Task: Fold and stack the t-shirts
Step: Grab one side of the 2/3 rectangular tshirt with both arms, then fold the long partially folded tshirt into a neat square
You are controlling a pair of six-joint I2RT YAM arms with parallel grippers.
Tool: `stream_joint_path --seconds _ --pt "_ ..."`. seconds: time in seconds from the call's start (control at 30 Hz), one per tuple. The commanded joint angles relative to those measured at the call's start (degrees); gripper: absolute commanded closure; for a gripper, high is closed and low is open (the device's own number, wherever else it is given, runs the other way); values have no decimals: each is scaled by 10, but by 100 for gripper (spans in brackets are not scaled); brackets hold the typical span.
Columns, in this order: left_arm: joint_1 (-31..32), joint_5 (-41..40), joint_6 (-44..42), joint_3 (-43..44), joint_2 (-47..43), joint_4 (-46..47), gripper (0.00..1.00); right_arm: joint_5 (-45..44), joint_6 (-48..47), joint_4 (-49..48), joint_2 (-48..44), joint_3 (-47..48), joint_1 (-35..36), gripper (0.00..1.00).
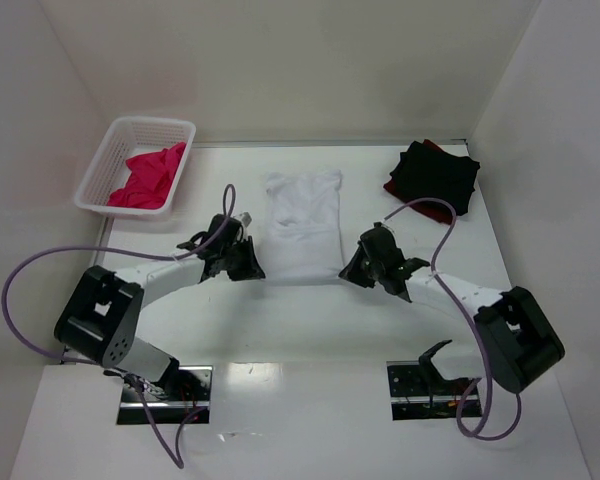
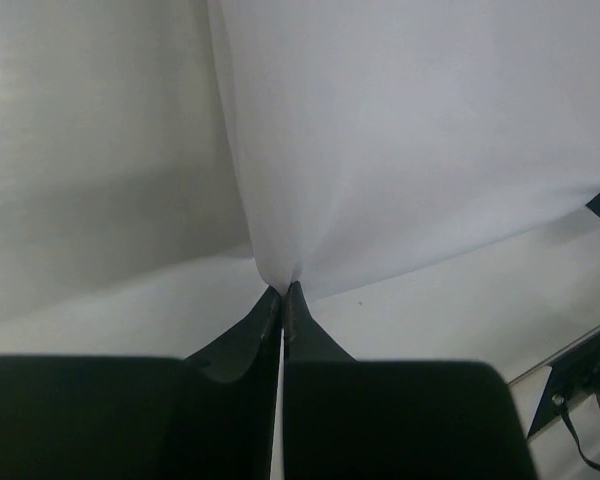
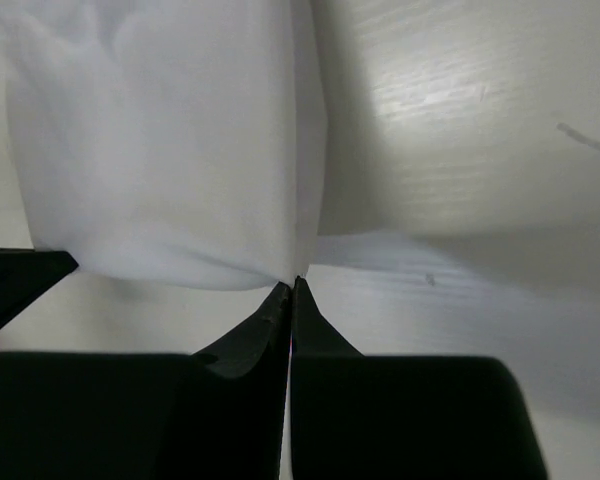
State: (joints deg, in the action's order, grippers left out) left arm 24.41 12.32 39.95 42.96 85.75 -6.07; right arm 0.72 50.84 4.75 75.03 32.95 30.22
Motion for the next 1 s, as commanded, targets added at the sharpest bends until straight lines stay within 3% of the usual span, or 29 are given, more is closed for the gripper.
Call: stream_joint_path --seconds 0.0,0.3,0.47,0.57,0.67,0.97 --pt "39 -40 38 -38 -80 -54 100 -43 45 36 -58 -25 64 100" --pt "143 -104 123 -91 -285 -152 100 -80 138 119 -218 -74 166 100" --pt "151 -125 158 -111 -431 -220 100 -80 147 172 -336 -92 174 100" --pt "151 -141 168 -99 -479 -244 100 -84 136 185 -358 -79 174 100" --pt "151 -155 171 -76 -479 -253 100 -98 117 187 -350 -43 174 100" --pt "151 -276 139 30 -387 -252 100 -129 38 135 -201 80 136 100"
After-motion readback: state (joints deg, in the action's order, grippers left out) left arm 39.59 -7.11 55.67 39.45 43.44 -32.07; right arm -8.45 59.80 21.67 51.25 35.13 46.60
